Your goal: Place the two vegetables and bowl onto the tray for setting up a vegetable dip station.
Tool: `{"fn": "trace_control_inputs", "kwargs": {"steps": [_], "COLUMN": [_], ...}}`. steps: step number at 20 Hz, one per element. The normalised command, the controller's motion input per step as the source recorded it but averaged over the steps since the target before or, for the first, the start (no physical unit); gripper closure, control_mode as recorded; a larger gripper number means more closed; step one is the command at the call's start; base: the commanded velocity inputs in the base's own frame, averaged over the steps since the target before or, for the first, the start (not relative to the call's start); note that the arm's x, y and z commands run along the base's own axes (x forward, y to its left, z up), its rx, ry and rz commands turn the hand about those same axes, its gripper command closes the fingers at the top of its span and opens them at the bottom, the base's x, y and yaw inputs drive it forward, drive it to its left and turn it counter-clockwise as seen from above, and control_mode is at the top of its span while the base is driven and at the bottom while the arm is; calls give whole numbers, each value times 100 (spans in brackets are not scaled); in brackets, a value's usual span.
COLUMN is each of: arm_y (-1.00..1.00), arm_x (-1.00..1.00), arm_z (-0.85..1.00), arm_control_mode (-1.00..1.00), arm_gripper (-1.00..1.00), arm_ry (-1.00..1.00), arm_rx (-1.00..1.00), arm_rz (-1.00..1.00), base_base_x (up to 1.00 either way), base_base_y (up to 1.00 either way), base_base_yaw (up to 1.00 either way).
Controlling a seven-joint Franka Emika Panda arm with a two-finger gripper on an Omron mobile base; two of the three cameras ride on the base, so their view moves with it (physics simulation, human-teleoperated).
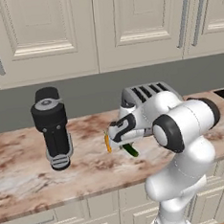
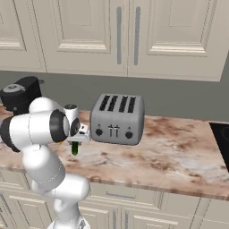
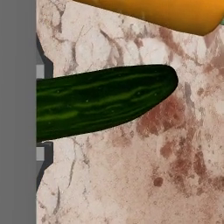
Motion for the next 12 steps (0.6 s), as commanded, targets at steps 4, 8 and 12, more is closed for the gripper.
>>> {"fn": "trace_control_inputs", "kwargs": {"steps": [4, 8, 12], "arm_y": [0, 0, 0], "arm_x": [-16, -38, -52], "arm_z": [16, 44, 23], "arm_control_mode": [-100, -100, -100], "arm_gripper": [100, 100, 100], "arm_ry": [-1, -3, -2], "arm_rx": [0, 0, 0], "arm_rz": [0, 0, 0], "base_base_x": [0, 0, 0], "base_base_y": [0, 0, 0], "base_base_yaw": [0, 0, 0]}}
